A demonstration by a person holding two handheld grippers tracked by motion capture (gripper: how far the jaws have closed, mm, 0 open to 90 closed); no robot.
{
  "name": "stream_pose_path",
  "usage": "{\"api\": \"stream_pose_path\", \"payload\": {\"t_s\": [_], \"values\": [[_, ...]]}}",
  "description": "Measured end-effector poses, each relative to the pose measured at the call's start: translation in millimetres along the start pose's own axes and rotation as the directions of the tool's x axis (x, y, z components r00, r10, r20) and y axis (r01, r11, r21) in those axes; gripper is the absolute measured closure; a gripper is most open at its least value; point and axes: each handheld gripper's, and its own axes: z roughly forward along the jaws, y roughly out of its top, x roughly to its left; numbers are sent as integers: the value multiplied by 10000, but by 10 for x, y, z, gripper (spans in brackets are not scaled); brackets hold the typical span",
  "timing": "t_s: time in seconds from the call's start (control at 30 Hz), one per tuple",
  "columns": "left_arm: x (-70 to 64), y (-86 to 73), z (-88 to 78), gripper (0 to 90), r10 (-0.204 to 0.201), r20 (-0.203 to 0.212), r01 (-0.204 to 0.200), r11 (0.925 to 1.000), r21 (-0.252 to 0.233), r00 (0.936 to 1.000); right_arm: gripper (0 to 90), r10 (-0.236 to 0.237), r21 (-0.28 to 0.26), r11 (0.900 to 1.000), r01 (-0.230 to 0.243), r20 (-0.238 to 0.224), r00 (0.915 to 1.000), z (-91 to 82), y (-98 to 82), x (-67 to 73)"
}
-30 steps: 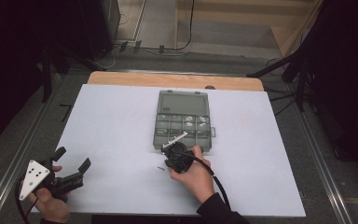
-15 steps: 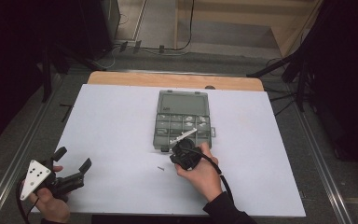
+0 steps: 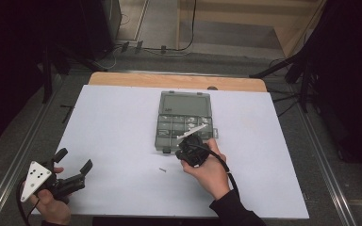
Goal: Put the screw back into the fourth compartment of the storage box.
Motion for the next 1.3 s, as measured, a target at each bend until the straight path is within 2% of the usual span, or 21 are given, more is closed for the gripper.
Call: {"api": "stream_pose_path", "payload": {"t_s": [0.47, 0.57, 0.93, 1.3], "values": [[3, -1, 0, 65, -24, -24, 24, 10000, -30, 10000, 900, 98, -293, 9995, -90, 260, 9996, -153, 64, -170], [6, 0, -2, 65, -16, -27, 16, 10000, -26, 10000, 900, 243, -320, 9992, -233, 315, 9992, -193, 85, -206], [3, 0, -2, 65, -22, -19, 22, 10000, -38, 10000, 900, 389, -460, 9983, -359, 666, 9970, -310, 177, -432], [5, 1, -5, 65, -5, 0, 5, 9999, -104, 10000, 900, 940, -528, 9947, -883, 1184, 9885, -364, 262, -726]]}}
